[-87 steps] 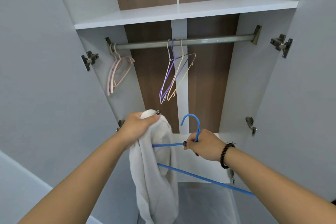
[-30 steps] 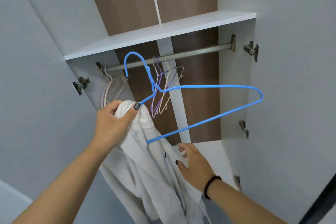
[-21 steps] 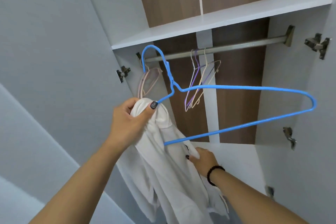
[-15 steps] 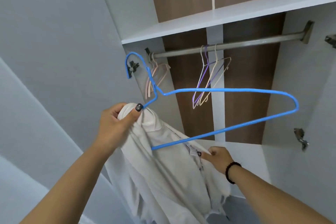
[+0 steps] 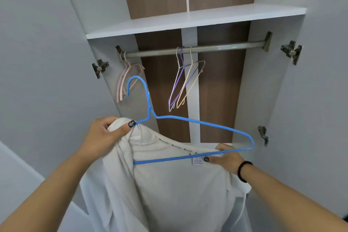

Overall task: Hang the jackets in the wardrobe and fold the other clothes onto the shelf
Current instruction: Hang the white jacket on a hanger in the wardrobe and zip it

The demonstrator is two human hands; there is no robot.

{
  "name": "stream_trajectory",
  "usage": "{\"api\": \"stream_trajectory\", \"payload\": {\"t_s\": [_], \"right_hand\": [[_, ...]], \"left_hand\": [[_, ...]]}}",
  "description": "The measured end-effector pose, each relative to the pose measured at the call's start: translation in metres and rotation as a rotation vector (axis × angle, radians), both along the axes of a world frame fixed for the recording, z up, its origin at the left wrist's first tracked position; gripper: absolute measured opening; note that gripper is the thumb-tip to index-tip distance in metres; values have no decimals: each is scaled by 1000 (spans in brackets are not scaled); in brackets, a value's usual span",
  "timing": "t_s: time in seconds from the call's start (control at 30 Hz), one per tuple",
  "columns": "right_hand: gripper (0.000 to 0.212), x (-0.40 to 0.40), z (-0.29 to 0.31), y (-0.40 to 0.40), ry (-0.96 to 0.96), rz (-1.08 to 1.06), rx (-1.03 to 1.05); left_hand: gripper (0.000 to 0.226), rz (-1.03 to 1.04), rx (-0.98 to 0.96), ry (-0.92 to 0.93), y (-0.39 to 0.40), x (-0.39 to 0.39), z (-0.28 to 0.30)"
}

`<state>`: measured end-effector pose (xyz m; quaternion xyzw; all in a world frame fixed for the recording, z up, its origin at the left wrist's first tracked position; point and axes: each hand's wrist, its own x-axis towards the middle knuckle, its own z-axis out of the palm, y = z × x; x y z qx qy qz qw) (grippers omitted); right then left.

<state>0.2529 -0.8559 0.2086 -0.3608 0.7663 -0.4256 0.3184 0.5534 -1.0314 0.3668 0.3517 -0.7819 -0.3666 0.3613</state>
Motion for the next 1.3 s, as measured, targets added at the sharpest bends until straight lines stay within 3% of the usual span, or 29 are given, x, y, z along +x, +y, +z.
{"api": "stream_trajectory", "payload": {"t_s": [0.07, 0.2, 0.33, 0.4, 0.5, 0.6, 0.7, 0.8, 0.9, 1.0, 1.13, 1.3], "right_hand": [[41, -7, 3, 8, 81, 12, 7], [5, -29, 10, 21, 521, -12, 130], [16, -47, 19, 45, 790, -156, 162], [19, -58, 25, 57, 793, -247, 132], [22, -72, 44, 70, 586, -363, 110], [29, -75, 63, 68, 502, -299, 148], [38, -68, 83, 59, 674, -214, 217], [30, -55, 105, 49, 872, -151, 266], [19, -44, 123, 42, 1129, -40, 309], [25, -41, 135, 38, 1306, 24, 342], [10, -39, 140, 37, 1422, 61, 420], [24, -36, 136, 40, 1402, 67, 401]], "left_hand": [[23, 14, 11, -28, -5, -2, -8], [23, -5, 43, -91, -10, 0, -23], [13, -9, 66, -100, -5, 6, -30], [12, 1, 64, -85, -5, 11, -31], [31, 36, 74, -64, -8, 18, -27], [37, 58, 66, -61, -8, 16, -24], [23, 40, 64, -64, 1, 5, -24], [12, -4, 92, -52, 14, -7, -26], [10, -26, 91, -27, 29, -16, -31], [11, 6, 5, -79, 38, -20, -37], [13, 117, -75, -185, 39, -17, -43], [19, 192, -99, -270, 34, -4, -50]]}}
